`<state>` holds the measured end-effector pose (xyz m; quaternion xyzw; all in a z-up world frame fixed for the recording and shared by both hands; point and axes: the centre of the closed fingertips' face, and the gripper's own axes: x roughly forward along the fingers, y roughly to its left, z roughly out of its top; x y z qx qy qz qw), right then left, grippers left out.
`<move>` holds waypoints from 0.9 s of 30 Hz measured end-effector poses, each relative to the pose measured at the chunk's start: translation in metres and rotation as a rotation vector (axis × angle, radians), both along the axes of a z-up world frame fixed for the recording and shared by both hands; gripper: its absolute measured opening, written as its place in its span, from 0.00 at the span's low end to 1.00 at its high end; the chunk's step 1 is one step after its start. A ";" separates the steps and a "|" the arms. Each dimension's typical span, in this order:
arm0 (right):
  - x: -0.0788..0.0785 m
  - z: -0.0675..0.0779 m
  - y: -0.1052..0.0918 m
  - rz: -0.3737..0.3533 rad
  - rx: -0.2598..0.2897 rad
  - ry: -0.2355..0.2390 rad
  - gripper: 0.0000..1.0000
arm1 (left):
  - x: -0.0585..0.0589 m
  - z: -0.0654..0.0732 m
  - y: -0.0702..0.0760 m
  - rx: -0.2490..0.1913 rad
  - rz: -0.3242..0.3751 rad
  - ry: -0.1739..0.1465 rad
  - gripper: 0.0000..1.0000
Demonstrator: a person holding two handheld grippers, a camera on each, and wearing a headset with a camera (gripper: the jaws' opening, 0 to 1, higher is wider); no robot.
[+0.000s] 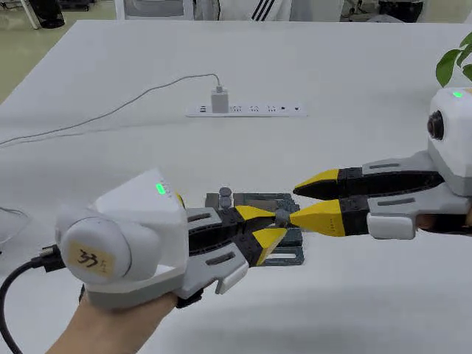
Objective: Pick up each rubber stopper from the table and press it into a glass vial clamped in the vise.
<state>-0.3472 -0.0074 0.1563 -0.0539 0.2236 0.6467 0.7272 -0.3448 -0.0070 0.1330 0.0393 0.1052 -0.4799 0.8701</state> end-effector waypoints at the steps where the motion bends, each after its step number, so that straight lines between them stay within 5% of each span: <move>1: -0.001 -0.002 -0.001 0.019 -0.016 -0.009 0.23 | -0.001 -0.001 -0.001 0.006 -0.008 -0.003 0.04; 14: -0.018 -0.033 -0.010 0.271 -0.309 -0.132 0.18 | -0.018 -0.017 -0.012 0.132 -0.132 -0.040 0.04; 27: -0.032 -0.046 -0.011 0.374 -0.393 -0.127 0.11 | -0.026 -0.026 -0.015 0.181 -0.180 -0.046 0.04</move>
